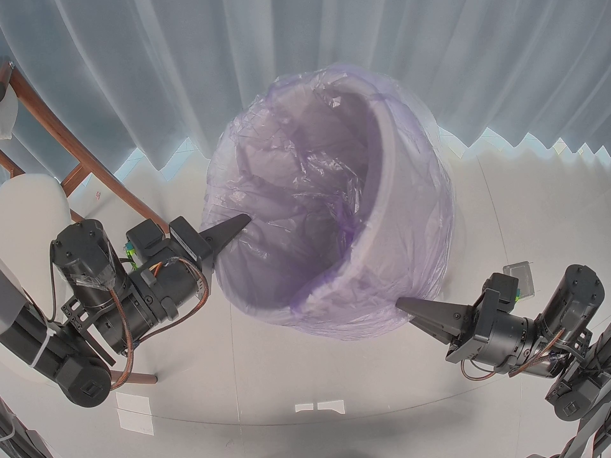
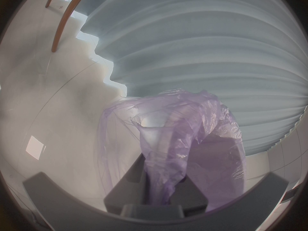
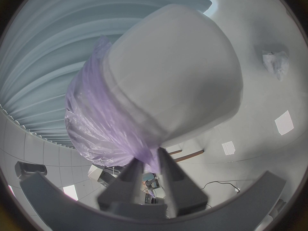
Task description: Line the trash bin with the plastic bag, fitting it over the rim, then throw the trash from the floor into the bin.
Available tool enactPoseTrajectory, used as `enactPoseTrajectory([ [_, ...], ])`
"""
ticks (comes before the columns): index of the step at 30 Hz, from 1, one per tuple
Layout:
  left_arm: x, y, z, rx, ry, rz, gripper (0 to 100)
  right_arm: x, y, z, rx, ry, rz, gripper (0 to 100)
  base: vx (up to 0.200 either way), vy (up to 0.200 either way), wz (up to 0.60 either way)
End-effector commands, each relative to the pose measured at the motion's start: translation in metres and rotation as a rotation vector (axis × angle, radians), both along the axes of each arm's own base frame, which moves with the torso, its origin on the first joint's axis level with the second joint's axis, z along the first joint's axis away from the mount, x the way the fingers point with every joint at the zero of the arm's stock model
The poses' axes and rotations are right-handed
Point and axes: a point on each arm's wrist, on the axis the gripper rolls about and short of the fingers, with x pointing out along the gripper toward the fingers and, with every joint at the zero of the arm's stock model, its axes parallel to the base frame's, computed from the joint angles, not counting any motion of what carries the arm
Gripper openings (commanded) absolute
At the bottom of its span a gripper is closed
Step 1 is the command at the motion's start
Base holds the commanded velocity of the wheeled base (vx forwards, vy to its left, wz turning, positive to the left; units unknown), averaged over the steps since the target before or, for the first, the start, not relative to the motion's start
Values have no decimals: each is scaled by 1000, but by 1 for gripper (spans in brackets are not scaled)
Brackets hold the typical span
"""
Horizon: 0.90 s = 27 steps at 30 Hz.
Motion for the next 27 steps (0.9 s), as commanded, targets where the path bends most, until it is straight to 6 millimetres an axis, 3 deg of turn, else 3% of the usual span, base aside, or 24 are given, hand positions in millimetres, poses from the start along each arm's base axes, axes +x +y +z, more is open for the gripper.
enactPoseTrajectory([
  [1, 1, 1, 0, 0, -3, 7, 0, -8, -4, 4, 11, -21, 7, 100, 0, 0, 0],
  [7, 3, 2, -1, 19, -14, 19, 0, -40, -23, 13, -11, -127, 120, 100, 0, 0, 0],
  [12, 8, 2, -10, 119, -41, 53, 0, -50, -22, 12, -46, -161, 159, 100, 0, 0, 0],
  [18, 24, -2, -38, 369, -81, 243, 0, -42, -16, 14, -89, -169, 146, 100, 0, 0, 0],
  [23, 26, -4, -52, 533, -102, 333, 0, -24, -2, 27, -118, -182, -76, 100, 0, 0, 0],
  [27, 29, -5, -64, 588, -79, 352, 0, -18, 2, 33, -131, -172, -141, 100, 0, 0, 0],
])
